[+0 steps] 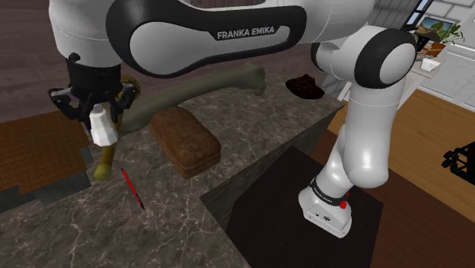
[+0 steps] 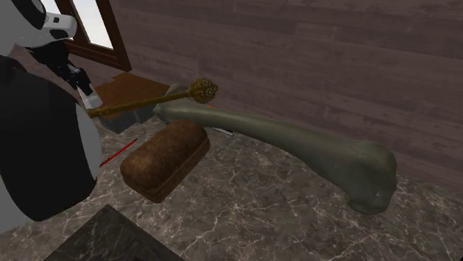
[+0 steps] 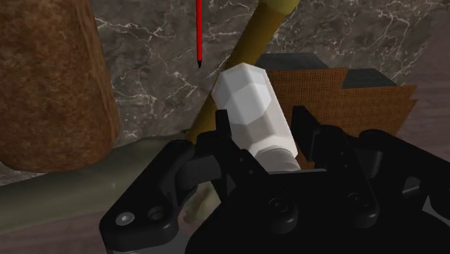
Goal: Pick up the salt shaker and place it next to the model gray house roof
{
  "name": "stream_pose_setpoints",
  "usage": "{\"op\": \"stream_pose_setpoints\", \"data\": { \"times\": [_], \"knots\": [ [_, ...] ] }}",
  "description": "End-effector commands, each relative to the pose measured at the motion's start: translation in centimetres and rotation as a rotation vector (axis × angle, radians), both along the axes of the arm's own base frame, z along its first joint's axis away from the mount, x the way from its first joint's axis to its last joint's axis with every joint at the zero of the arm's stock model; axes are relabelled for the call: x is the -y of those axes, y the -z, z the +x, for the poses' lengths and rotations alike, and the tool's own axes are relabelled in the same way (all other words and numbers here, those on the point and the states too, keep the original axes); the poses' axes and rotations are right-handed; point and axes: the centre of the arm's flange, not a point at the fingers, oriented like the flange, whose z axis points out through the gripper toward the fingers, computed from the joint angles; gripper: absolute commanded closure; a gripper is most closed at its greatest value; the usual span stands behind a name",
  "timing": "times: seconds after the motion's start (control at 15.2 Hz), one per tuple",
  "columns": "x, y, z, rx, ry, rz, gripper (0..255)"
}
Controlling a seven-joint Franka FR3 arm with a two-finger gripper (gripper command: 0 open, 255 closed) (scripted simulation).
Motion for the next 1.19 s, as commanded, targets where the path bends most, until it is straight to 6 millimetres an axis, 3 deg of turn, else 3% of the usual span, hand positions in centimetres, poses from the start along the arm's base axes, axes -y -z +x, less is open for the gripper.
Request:
{"op": "stream_pose_setpoints", "data": {
  "times": [0.0, 0.13, 1.12],
  "knots": [
    [-2.8, -0.3, 0.1, 0.001, 0.003, -0.001, 255],
    [-5.4, -0.3, 0.1, 0.001, 0.003, -0.001, 255],
    [-5.4, 7.6, 0.1, 0.001, 0.003, -0.001, 255]
  ]
}}
